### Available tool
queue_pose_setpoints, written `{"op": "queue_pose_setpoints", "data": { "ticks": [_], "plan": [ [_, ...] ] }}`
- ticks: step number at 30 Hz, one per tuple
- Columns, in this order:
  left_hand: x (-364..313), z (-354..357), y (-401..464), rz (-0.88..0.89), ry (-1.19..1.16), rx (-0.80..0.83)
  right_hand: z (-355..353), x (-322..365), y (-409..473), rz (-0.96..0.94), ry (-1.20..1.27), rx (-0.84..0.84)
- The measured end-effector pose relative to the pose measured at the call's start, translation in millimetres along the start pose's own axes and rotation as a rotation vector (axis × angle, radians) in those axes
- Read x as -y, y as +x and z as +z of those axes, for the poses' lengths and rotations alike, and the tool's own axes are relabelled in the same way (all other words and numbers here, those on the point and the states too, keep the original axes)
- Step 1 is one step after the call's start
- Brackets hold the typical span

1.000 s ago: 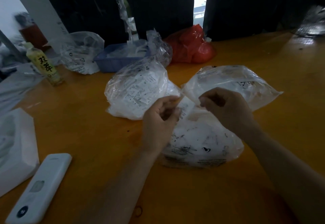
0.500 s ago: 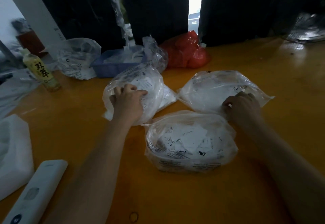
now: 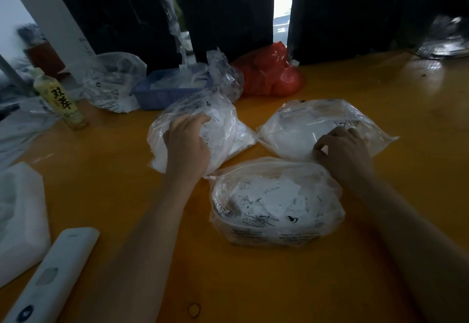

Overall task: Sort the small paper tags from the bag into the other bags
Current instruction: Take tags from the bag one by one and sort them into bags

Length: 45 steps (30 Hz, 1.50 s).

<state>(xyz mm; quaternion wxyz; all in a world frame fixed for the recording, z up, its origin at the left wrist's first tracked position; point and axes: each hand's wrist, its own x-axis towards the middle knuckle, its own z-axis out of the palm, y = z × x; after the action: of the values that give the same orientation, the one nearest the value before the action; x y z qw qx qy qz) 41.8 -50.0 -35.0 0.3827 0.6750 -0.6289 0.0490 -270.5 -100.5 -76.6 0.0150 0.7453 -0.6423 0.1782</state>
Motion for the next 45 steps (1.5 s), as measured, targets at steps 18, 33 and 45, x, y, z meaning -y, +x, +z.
{"op": "queue_pose_setpoints", "data": {
  "ticks": [18,33,45],
  "plan": [
    [-54,23,-78,-0.247,-0.951,0.637,-37,56,-41,-0.340,1.006,0.197],
    [-54,30,-77,-0.698,-1.366,0.342,-29,62,-40,-0.259,0.772,0.342],
    [-49,33,-80,-0.652,-1.342,0.377,-6,-9,8,0.505,1.067,-0.215]
  ]
}}
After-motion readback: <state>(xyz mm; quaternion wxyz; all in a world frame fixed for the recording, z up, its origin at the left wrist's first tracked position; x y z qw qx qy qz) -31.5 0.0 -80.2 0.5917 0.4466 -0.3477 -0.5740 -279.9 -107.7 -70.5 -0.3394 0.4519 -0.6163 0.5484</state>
